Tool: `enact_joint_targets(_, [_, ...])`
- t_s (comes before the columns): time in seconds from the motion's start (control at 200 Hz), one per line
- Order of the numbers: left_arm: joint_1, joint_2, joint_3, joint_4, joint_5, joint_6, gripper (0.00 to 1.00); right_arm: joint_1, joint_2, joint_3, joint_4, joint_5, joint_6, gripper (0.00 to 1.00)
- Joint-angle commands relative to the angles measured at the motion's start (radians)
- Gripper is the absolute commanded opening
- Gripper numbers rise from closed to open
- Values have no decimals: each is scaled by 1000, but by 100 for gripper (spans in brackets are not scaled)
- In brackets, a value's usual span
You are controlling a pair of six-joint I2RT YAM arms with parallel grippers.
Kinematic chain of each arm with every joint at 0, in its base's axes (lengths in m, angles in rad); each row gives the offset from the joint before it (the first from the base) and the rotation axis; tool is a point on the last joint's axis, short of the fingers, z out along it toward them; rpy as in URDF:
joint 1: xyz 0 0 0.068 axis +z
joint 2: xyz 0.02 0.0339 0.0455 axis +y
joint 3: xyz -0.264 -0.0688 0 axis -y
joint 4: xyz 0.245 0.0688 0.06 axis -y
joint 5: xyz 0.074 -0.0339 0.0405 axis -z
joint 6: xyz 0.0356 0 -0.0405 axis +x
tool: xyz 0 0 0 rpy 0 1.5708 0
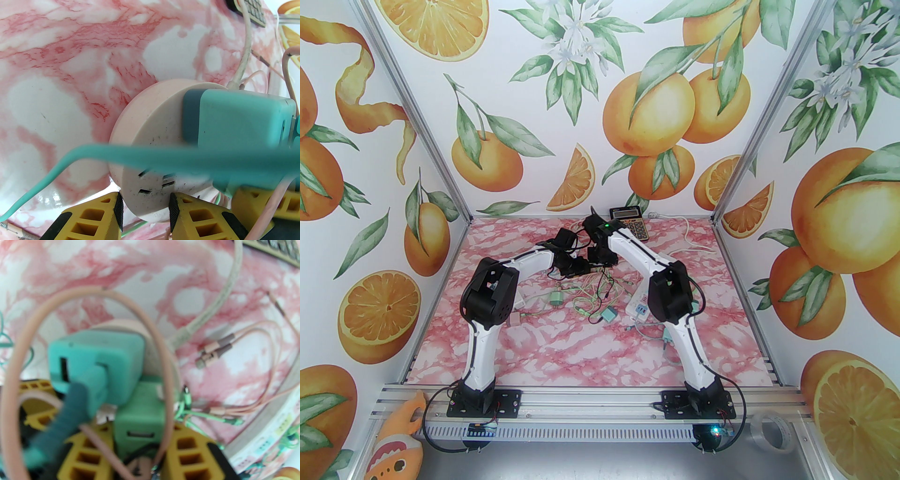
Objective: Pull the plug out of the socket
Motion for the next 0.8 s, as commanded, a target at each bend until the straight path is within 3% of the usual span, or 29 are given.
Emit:
enact_joint_targets(0.0, [4,74,-71,-79,-57,11,18,64,-17,25,18,-132,-72,23])
enact_joint_targets(0.195, [57,-3,-44,-12,37,3,25,28,-50,2,41,-140,-164,23])
enact_joint_targets(0.335, [100,-21,6,25,130,-6,37,5,-55,8,40,-161,-199,23])
enact_joint_targets(0.505, [113,-28,57,-4,142,25,48,-3,-57,20,39,-181,-284,23])
enact_joint_targets(0.796, [83,28,45,-54,112,121,47,-24,-39,56,21,-236,-326,23])
